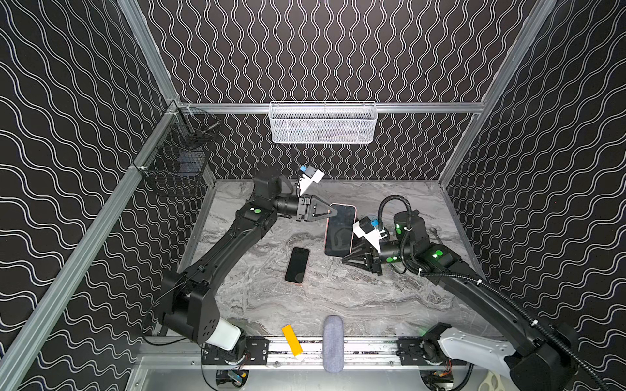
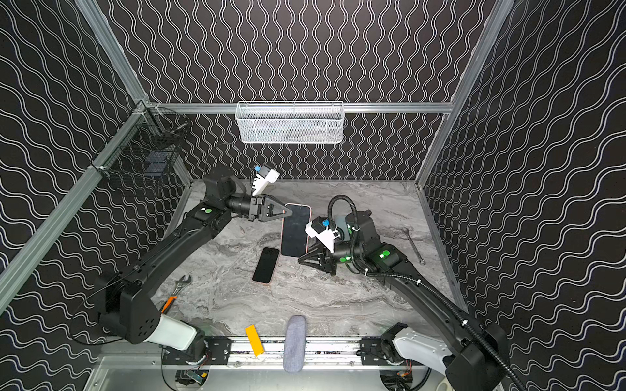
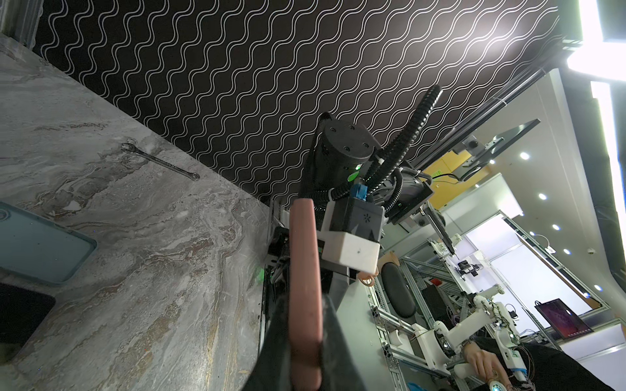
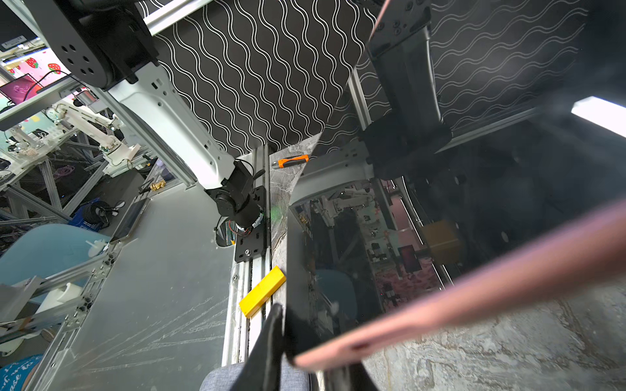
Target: Take the phone out of the phone case
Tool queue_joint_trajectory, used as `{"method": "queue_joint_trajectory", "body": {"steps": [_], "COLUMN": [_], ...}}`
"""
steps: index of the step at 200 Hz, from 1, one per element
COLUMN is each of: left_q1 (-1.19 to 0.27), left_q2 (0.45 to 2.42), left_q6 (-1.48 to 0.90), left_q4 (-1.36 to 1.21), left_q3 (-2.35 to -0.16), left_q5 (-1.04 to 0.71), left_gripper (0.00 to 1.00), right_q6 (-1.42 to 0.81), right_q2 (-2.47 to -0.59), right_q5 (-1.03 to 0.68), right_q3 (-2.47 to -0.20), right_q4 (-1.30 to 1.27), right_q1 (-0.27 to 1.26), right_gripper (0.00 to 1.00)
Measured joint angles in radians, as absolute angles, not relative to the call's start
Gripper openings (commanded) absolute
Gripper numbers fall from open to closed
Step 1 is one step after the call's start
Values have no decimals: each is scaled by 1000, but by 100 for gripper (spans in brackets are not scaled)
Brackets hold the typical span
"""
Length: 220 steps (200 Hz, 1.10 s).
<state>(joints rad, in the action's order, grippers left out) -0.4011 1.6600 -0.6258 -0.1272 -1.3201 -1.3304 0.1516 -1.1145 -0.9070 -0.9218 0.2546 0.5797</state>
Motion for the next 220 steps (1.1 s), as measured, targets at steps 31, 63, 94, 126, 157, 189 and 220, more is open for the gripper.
{"method": "queue_joint_trajectory", "body": {"steps": [31, 63, 94, 126, 157, 189, 220], "left_q1": [-401, -400, -400, -401, -401, -408, -414], "left_q2": [1669, 1681, 1688, 1734, 1808, 1865, 1886], "left_q6": [-620, -622, -625, -646, -681, -741, -788], "left_q4": [-150, -156, -165, -180, -189, -178, -178], "left_q3": [-1331, -1333, -1333, -1354, -1378, -1382, -1381], "left_q5": [-1364, -1373, -1376, -1409, -1473, -1509, -1491], "left_gripper": [0, 0, 0, 0, 0, 0, 0], "right_q6": [142, 142, 142, 139, 145, 198, 255], "right_q2": [-1115, -1117, -1118, -1094, -1078, -1070, -1065], "right_q5": [-925, -925, -925, -887, -797, -685, -599], "right_q3": [-922, -922, -922, -914, -914, -916, -915], "right_q4": [263, 265, 265, 264, 279, 300, 317], "right_q1": [577, 577, 577, 597, 659, 735, 759], "right_gripper": [8, 3, 0, 0, 1, 2, 1]}}
